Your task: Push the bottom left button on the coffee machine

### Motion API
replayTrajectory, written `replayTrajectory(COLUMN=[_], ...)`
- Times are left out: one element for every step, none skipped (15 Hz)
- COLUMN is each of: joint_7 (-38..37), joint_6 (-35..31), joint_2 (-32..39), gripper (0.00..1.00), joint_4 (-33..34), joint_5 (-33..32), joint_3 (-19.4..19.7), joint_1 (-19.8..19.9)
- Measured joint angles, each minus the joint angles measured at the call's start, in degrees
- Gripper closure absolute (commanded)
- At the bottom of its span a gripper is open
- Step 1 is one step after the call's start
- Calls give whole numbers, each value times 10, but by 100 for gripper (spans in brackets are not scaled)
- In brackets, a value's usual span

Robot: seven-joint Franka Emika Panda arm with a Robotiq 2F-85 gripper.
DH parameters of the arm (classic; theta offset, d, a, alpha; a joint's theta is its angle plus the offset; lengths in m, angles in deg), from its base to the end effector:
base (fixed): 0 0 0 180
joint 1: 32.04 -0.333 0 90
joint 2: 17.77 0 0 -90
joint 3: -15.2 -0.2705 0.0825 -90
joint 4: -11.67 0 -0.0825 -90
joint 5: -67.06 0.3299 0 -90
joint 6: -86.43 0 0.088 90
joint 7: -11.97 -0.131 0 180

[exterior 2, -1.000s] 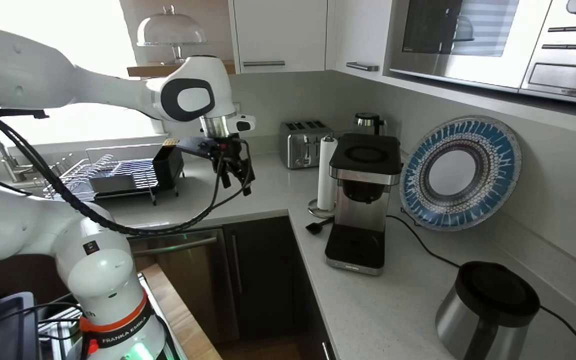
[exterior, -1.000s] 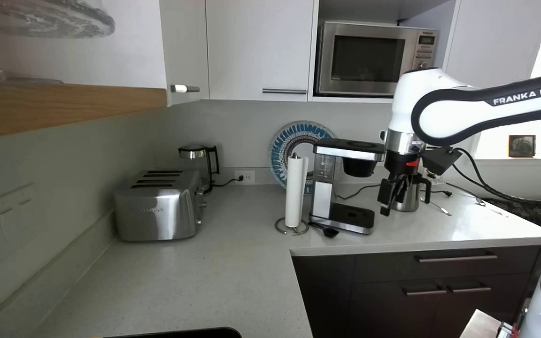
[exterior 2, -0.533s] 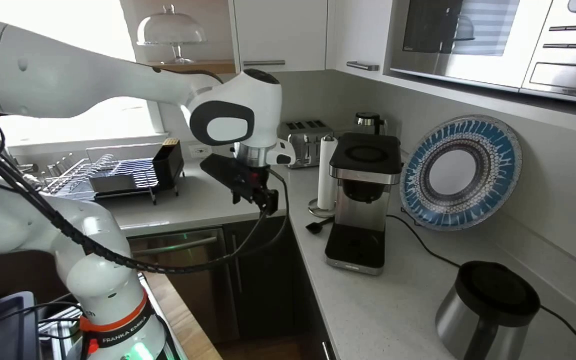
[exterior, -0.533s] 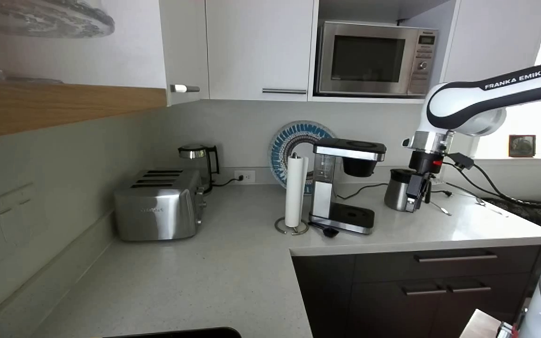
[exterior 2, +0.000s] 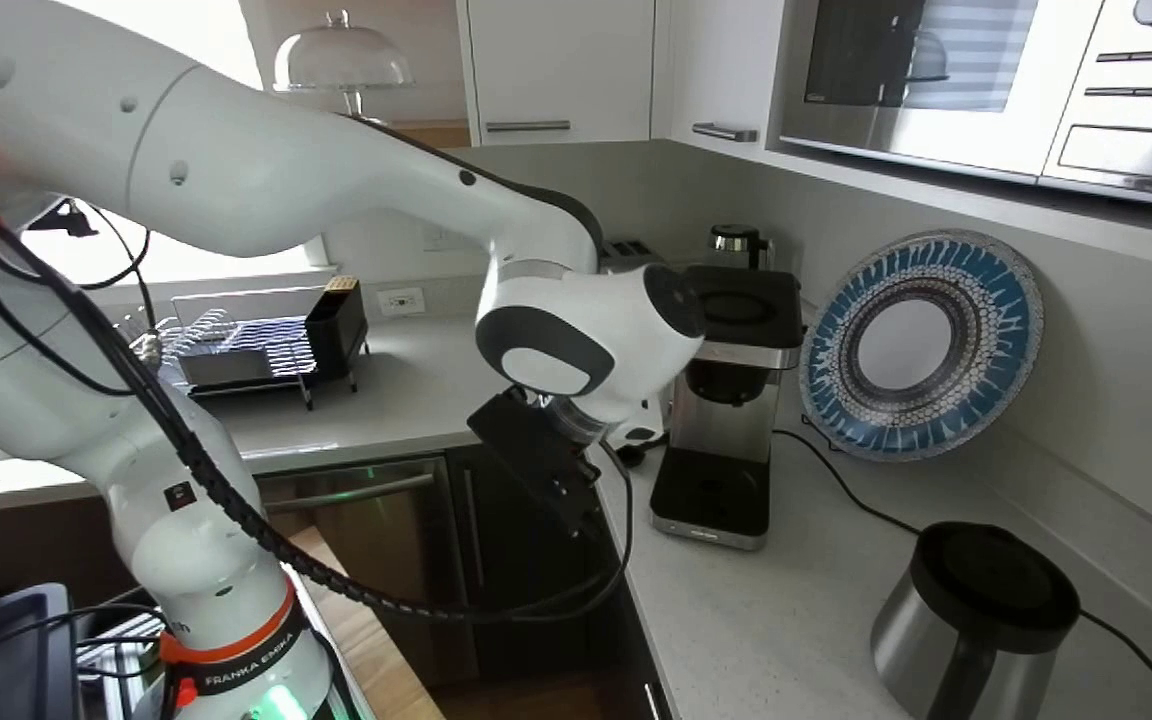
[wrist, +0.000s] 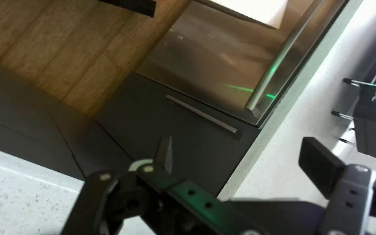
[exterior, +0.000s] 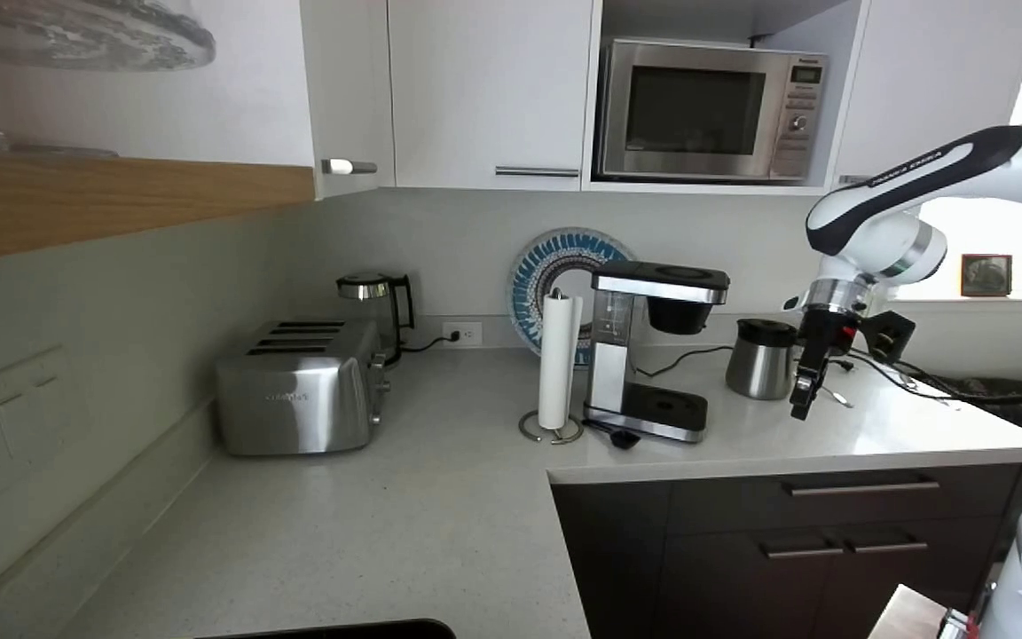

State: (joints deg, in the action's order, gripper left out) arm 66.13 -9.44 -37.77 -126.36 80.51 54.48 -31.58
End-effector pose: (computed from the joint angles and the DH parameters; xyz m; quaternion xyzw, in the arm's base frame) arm 0.2907 -0.1984 0.3611 -0.9415 -0.1201 0.0043 0.3149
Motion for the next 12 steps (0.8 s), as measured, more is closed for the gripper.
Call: replayTrajectory(joint_7=[20, 40, 55, 67, 75, 79, 80, 80, 80, 80, 80, 80], joint_6=[19, 40, 56, 66, 71, 74, 76, 76, 77, 77, 77, 77], joint_2=[30, 61, 93, 121, 142, 155, 163, 166, 167, 167, 167, 167], gripper=[0, 0, 0, 0, 0, 0, 0, 0, 0, 0, 0, 0], joint_4=[17, 35, 53, 67, 78, 85, 89, 91, 92, 92, 92, 92], joint_5=[18, 40, 63, 79, 87, 91, 94, 95, 95, 95, 95, 95], joint_3=[22, 43, 60, 72, 77, 78, 78, 78, 78, 78, 78, 78], joint_1=[-6, -11, -13, -14, -14, -14, -15, -17, -18, -18, -18, -18])
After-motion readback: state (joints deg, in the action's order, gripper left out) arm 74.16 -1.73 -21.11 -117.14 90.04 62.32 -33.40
